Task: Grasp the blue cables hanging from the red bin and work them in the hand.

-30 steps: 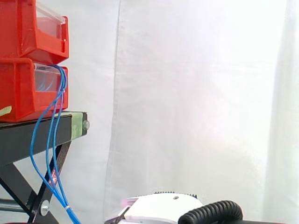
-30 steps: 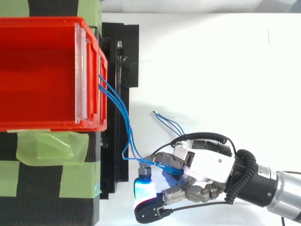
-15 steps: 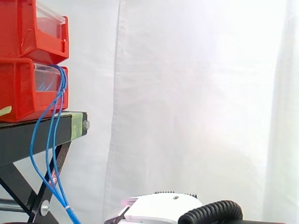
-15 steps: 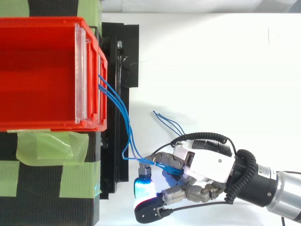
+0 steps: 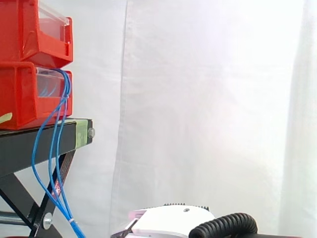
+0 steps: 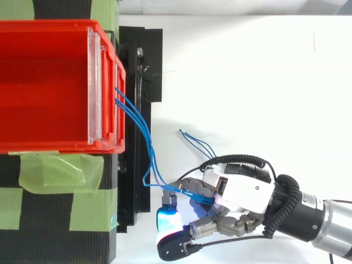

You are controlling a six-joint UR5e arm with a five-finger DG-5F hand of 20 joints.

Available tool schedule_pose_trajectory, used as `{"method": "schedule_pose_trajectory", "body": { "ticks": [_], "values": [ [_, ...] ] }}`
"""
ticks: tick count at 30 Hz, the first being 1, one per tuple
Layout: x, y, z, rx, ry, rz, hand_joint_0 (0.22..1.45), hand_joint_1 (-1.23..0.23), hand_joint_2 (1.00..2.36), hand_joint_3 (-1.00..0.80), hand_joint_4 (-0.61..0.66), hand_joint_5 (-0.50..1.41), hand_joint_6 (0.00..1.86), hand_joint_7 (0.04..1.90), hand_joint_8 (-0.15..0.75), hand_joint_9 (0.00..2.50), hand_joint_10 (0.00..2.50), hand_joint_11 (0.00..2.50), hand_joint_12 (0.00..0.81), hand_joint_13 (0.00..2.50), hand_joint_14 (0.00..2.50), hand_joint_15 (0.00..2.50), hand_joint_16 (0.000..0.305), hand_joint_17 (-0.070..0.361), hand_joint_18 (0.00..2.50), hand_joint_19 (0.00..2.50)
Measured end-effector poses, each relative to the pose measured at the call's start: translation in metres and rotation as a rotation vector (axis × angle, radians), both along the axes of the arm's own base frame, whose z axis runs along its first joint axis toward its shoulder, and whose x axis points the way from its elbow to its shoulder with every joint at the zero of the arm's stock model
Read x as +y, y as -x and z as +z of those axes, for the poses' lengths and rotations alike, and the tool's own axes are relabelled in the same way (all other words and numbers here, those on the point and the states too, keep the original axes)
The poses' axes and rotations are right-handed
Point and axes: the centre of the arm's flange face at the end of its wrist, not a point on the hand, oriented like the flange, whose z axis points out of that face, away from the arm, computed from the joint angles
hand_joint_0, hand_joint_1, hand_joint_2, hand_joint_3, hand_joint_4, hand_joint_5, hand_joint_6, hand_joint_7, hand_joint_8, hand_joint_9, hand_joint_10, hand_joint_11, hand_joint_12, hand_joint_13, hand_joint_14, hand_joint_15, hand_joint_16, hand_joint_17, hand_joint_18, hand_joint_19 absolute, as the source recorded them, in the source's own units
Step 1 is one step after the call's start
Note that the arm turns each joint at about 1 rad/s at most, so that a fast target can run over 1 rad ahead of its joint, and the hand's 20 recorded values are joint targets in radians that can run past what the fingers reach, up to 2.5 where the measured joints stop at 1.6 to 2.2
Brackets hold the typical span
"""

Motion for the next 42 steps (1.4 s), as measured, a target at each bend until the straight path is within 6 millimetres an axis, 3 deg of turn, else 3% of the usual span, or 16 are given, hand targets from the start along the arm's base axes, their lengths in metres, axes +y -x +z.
{"method": "schedule_pose_trajectory", "body": {
  "ticks": [42],
  "values": [
    [0.0000, 0.0000, -0.0002, 0.000, 0.000, 0.000, 0.86, -0.58, 1.01, -0.77, 0.30, 0.16, 0.54, 1.27, 0.656, 1.70, 2.50, 2.50, 0.743, 1.99, 2.50, 1.94, 0.218, 0.164, 2.36, 0.56]
  ]
}}
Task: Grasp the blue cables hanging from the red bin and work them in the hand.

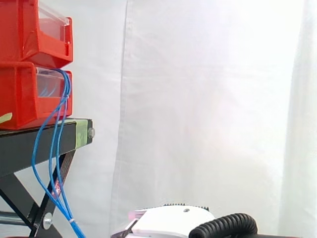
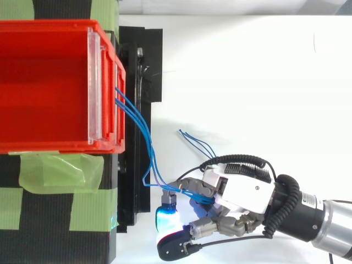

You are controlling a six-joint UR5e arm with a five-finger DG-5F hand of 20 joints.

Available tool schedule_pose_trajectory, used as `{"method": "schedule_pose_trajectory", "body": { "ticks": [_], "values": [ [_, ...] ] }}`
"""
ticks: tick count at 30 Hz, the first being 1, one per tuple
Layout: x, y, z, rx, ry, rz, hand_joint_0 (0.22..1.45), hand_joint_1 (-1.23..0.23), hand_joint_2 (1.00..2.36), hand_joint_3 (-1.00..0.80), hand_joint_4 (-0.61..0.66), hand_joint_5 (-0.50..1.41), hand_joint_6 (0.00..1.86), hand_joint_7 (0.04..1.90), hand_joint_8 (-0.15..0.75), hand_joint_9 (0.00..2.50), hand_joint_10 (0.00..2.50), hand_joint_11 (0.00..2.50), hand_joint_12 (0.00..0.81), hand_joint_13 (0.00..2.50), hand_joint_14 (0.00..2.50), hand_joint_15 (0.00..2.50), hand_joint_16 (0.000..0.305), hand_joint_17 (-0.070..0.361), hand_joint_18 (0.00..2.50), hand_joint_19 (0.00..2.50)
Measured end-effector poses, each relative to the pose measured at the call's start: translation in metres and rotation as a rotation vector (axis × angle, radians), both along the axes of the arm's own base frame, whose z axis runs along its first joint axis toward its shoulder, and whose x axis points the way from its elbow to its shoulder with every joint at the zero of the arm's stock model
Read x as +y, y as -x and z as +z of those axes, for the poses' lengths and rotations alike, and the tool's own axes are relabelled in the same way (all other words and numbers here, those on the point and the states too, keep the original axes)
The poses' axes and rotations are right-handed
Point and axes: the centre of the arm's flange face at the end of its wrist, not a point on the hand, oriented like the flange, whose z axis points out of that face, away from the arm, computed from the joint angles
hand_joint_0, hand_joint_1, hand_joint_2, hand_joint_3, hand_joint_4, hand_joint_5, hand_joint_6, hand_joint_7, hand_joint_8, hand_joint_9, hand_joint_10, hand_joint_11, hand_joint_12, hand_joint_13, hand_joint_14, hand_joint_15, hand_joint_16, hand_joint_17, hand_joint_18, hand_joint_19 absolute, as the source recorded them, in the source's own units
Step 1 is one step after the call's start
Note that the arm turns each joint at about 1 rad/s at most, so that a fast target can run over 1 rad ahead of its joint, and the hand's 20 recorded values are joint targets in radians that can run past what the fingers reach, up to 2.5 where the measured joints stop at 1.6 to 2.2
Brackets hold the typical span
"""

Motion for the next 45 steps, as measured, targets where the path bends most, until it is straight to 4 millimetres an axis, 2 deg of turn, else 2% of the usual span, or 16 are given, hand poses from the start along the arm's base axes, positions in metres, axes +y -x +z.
{"method": "schedule_pose_trajectory", "body": {
  "ticks": [25, 33, 45],
  "values": [
    [0.0000, -0.0001, 0.0003, 0.000, 0.000, 0.000, 0.86, -0.58, 1.01, -0.76, 0.29, 0.17, 0.53, 1.28, 0.656, 1.70, 2.50, 2.50, 0.743, 1.99, 2.50, 1.94, 0.218, 0.164, 2.36, 0.56],
    [0.0000, 0.0000, -0.0001, 0.000, 0.000, 0.000, 0.88, -0.58, 1.01, -0.75, 0.28, 0.03, 0.69, 1.18, 0.656, 1.70, 2.50, 2.50, 0.743, 1.99, 2.50, 1.94, 0.218, 0.164, 2.36, 0.56],
    [0.0000, 0.0000, 0.0001, 0.000, 0.000, 0.000, 0.85, -0.58, 1.01, -0.81, 0.28, -0.02, 0.64, 1.16, 0.656, 1.70, 2.50, 2.50, 0.743, 1.99, 2.50, 1.94, 0.218, 0.164, 2.36, 0.56]
  ]
}}
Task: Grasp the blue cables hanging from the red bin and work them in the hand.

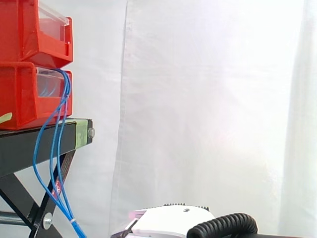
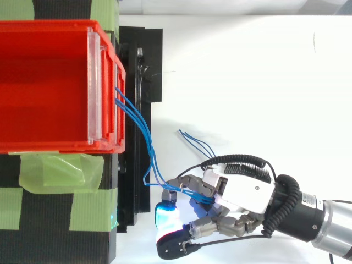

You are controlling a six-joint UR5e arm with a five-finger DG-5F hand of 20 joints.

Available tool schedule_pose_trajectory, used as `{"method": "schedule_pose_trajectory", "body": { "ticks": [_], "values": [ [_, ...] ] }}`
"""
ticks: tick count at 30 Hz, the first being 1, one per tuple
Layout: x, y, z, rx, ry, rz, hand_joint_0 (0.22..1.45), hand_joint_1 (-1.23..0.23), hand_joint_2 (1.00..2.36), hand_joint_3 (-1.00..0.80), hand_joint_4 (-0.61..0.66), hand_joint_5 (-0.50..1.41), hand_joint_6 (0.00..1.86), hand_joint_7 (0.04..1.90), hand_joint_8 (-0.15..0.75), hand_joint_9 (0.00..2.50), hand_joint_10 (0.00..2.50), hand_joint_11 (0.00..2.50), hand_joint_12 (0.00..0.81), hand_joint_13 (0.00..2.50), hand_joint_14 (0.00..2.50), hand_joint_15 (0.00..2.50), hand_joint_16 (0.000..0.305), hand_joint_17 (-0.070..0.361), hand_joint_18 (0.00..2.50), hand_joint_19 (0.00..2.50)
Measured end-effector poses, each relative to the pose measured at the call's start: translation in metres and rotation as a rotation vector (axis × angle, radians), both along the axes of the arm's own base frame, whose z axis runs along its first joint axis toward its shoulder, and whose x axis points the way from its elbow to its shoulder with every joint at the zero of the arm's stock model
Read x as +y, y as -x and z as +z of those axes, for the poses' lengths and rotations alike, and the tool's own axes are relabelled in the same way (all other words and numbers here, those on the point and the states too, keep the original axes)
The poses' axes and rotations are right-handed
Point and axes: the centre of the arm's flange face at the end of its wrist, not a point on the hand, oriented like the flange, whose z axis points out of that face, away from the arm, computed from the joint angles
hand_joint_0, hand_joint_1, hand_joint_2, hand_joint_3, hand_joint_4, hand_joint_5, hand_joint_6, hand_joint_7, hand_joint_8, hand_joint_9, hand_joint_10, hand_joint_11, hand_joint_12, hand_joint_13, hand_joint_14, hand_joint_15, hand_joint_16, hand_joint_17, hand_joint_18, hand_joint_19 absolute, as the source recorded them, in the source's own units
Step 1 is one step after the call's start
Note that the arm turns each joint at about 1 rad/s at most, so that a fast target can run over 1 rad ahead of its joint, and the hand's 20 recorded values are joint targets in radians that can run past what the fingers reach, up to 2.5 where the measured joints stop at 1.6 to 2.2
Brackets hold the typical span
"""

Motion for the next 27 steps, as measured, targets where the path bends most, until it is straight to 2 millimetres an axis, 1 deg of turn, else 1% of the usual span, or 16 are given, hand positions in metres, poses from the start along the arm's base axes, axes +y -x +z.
{"method": "schedule_pose_trajectory", "body": {
  "ticks": [15, 27],
  "values": [
    [-0.0001, 0.0033, -0.0016, 0.029, 0.014, 0.004, 0.85, -0.58, 1.01, -0.80, 0.29, -0.01, 0.61, 1.17, 0.656, 1.70, 2.50, 2.50, 0.743, 1.99, 2.50, 1.94, 0.218, 0.164, 2.36, 0.56],
    [0.0027, 0.0018, -0.0006, 0.014, 0.004, 0.010, 0.85, -0.58, 1.01, -0.80, 0.29, 0.01, 0.60, 1.18, 0.656, 1.70, 2.50, 2.50, 0.743, 1.99, 2.50, 1.94, 0.218, 0.164, 2.36, 0.56]
  ]
}}
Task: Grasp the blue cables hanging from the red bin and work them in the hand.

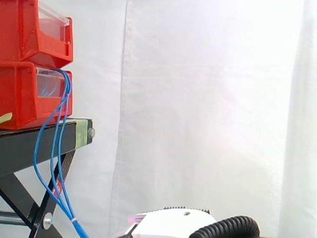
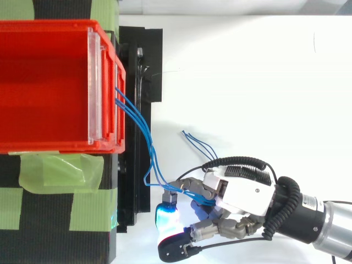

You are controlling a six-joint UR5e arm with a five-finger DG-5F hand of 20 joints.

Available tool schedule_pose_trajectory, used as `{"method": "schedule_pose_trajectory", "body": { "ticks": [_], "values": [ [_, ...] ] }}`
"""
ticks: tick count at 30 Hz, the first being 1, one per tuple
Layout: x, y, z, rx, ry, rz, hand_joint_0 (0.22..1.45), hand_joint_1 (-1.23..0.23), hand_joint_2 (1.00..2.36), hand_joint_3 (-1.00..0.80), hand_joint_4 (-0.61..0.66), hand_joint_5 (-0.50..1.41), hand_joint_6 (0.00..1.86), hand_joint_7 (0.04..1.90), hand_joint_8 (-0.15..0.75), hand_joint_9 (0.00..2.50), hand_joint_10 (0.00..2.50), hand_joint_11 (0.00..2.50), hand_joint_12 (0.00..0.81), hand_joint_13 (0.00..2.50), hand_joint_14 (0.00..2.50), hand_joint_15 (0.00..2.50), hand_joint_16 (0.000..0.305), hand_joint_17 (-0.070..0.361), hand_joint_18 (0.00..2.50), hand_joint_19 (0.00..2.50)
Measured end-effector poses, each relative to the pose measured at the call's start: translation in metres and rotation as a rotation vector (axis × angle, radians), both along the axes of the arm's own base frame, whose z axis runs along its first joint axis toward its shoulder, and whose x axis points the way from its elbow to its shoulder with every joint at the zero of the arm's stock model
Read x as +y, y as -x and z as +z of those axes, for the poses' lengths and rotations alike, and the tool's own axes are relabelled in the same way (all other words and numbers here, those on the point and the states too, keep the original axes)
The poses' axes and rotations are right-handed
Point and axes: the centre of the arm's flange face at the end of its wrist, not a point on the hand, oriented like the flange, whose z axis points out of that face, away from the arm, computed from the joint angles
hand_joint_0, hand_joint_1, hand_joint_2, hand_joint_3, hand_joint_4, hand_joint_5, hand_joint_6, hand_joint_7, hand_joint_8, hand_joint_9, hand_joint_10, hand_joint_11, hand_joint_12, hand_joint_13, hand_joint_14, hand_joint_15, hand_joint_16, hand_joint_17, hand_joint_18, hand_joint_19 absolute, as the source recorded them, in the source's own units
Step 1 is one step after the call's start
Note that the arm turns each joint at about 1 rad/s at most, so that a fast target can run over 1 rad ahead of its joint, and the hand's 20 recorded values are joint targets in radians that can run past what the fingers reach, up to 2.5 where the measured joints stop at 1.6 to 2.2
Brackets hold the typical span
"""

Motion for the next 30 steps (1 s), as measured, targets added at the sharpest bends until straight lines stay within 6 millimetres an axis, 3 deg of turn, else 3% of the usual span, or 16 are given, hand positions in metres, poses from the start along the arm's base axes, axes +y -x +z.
{"method": "schedule_pose_trajectory", "body": {
  "ticks": [18, 30],
  "values": [
    [0.008, 0.001, 0.005, -0.023, -0.096, 0.020, 0.86, -0.58, 1.01, -0.80, 0.29, 0.02, 0.59, 1.19, 0.656, 1.70, 2.50, 2.50, 0.743, 1.99, 2.50, 1.94, 0.218, 0.164, 2.36, 0.56],
    [-0.002, 0.018, 0.048, 0.010, -0.205, 0.029, 0.86, -0.58, 1.01, -0.79, 0.29, 0.03, 0.58, 1.20, 0.656, 1.70, 2.50, 2.50, 0.743, 1.99, 2.50, 1.94, 0.218, 0.164, 2.36, 0.56]
  ]
}}
